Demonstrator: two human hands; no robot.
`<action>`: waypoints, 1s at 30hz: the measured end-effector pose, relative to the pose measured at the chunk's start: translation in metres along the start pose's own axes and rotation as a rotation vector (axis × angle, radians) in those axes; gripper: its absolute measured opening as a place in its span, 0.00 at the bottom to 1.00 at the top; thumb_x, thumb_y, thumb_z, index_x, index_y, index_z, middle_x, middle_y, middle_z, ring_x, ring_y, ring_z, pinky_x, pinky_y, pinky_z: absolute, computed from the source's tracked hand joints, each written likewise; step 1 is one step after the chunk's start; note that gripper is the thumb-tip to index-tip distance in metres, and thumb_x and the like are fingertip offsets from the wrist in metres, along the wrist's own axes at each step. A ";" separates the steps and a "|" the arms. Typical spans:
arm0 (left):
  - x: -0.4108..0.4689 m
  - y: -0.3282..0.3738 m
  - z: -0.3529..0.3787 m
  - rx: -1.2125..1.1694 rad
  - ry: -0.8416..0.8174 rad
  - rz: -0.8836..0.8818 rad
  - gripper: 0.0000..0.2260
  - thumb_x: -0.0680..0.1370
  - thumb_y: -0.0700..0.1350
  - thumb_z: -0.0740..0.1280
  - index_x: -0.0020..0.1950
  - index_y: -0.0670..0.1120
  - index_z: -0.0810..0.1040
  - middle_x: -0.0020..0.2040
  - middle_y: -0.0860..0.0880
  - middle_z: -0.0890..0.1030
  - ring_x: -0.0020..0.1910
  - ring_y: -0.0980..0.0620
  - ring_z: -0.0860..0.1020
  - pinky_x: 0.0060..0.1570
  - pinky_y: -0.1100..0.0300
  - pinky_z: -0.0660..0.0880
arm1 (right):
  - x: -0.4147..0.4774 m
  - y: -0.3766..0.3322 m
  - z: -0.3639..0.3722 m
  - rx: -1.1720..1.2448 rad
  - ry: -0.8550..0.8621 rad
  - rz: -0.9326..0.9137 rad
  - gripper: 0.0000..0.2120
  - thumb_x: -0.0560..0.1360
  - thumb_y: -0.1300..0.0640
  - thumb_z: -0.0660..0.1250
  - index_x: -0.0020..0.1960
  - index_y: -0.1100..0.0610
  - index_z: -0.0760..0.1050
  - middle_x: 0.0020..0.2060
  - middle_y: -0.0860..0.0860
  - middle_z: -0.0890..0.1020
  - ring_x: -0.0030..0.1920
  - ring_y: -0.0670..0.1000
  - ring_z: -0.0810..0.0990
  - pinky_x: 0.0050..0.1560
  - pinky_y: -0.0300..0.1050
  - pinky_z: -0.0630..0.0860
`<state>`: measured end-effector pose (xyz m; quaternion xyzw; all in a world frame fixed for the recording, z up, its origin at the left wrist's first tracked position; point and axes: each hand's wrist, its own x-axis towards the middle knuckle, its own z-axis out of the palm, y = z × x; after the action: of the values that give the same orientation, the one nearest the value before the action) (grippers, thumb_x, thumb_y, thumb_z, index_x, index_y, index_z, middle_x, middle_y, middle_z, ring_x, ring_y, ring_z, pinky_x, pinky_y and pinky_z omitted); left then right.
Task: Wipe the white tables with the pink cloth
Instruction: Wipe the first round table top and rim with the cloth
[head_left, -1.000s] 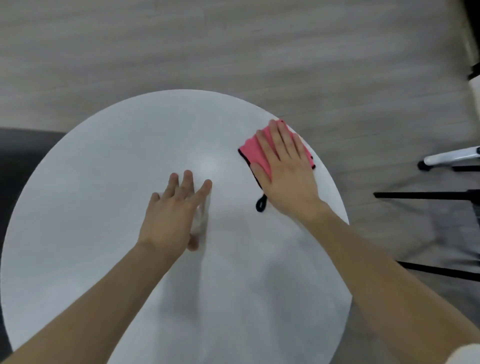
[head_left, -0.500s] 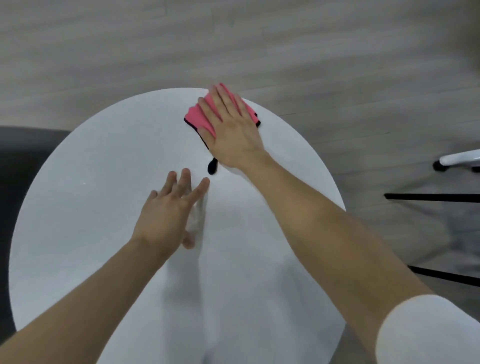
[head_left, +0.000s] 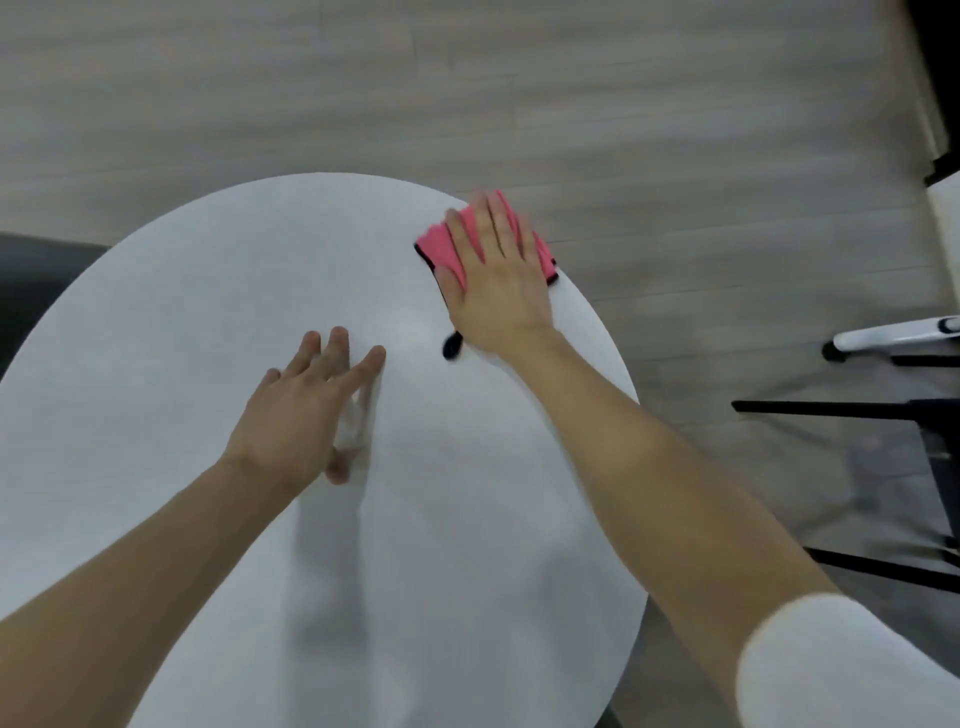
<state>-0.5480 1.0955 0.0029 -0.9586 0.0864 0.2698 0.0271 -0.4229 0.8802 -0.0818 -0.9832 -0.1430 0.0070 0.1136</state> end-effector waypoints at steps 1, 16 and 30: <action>-0.001 0.001 -0.002 -0.019 -0.008 -0.005 0.67 0.61 0.49 0.90 0.88 0.59 0.50 0.87 0.47 0.50 0.87 0.42 0.50 0.69 0.41 0.75 | 0.016 -0.006 0.001 0.000 -0.020 -0.005 0.31 0.88 0.41 0.48 0.88 0.54 0.56 0.87 0.59 0.54 0.88 0.58 0.49 0.86 0.61 0.47; -0.047 0.035 0.024 -0.098 0.186 -0.346 0.28 0.72 0.43 0.82 0.70 0.51 0.77 0.67 0.47 0.75 0.64 0.43 0.76 0.49 0.50 0.75 | -0.089 0.082 -0.041 -0.121 -0.294 -0.882 0.31 0.89 0.37 0.49 0.88 0.49 0.54 0.88 0.51 0.50 0.88 0.52 0.44 0.87 0.59 0.49; -0.128 0.187 0.074 -0.430 -0.076 -0.736 0.75 0.57 0.72 0.84 0.87 0.51 0.37 0.87 0.42 0.39 0.87 0.40 0.46 0.75 0.33 0.68 | -0.118 0.080 -0.044 -0.118 -0.383 -1.442 0.32 0.88 0.38 0.56 0.88 0.48 0.54 0.88 0.51 0.50 0.88 0.54 0.45 0.86 0.60 0.49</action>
<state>-0.7272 0.9382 0.0058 -0.8987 -0.3206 0.2893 -0.0759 -0.5113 0.7623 -0.0595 -0.6317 -0.7694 0.0942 0.0103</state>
